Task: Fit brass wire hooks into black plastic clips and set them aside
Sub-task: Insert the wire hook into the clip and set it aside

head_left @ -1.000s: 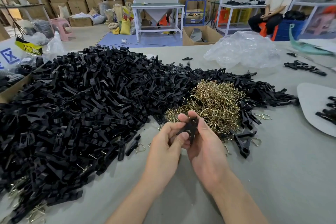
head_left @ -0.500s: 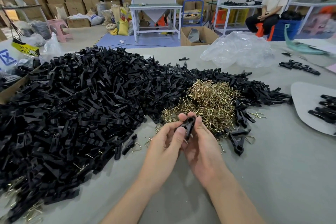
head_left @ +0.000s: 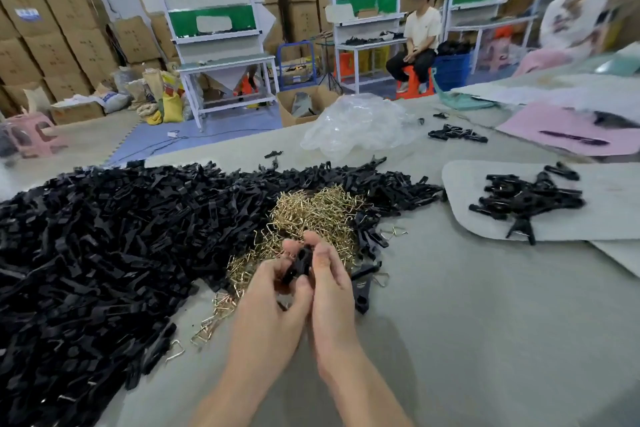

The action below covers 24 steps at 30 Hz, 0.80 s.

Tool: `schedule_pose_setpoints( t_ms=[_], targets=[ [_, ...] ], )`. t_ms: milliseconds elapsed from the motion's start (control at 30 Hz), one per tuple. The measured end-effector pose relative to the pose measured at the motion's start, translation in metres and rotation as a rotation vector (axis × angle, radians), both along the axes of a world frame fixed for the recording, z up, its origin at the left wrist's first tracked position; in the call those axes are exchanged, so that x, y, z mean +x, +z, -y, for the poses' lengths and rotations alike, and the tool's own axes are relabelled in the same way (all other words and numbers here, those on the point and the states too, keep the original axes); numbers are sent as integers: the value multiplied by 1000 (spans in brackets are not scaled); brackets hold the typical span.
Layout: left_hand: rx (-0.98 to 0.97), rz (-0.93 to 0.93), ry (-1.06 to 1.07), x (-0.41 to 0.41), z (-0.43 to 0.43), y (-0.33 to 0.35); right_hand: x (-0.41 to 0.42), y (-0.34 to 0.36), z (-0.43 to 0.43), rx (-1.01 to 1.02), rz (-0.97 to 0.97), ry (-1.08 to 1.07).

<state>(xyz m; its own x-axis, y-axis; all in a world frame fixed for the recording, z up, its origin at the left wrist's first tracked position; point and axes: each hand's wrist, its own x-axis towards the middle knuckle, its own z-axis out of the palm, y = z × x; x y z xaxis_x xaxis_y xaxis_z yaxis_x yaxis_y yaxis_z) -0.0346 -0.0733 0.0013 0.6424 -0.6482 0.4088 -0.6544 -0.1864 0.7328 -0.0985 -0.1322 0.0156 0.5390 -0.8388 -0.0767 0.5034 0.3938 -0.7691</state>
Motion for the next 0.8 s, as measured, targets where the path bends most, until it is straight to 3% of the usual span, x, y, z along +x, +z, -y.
schedule_pose_setpoints(
  t_ms=[133,233,400,467,667,800],
  targets=[
    [66,19,-145,-31,79,19,-33,12,43,32,-20,-365],
    [169,-35,-267,-65,163,34,-67,17,73,-81,-116,-583],
    [110,-364,-449,-121,271,69,-112,12,110,-214,-249,-631],
    [97,-393,-457,-128,281,70,-122,9,117,-246,-291,-637],
    [19,-162,-474,-83,184,38,-103,1,96,-354,-483,-554],
    [29,262,-227,-19,67,-4,-61,-2,48,-689,-645,-428]
  ],
)
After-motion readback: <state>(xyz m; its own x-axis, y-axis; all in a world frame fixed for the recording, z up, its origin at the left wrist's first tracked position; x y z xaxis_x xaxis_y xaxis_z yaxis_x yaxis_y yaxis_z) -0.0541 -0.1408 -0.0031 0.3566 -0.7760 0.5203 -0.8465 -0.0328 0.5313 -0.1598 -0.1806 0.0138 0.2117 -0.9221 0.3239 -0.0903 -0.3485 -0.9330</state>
